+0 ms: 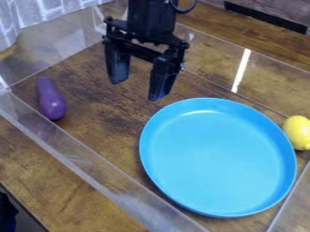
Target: Put the purple eggplant on the blue tray
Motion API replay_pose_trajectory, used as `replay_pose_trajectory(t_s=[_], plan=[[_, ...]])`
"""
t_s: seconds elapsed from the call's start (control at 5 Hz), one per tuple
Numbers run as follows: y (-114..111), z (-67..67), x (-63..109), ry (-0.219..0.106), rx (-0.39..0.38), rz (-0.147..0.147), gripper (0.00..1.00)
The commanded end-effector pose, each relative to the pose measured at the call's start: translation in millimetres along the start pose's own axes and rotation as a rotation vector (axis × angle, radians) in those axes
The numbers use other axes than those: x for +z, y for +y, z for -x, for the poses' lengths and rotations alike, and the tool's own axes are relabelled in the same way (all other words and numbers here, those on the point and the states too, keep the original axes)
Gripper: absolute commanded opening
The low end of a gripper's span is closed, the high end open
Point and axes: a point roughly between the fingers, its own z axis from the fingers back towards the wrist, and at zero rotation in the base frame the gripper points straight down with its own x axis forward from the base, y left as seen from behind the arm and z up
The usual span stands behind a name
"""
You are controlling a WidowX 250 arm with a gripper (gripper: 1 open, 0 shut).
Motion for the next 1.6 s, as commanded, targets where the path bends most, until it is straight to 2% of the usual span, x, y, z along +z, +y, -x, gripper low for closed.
replay_pose_trajectory(t_s=[0.0,0.6,1.4], plan=[[7,-1.8,4.9,-0.028,0.036,0.012,1.00],[18,-2.0,-6.0,-0.012,0.104,0.036,1.00],[24,-4.1,-23.1,0.019,0.147,0.051,1.00]])
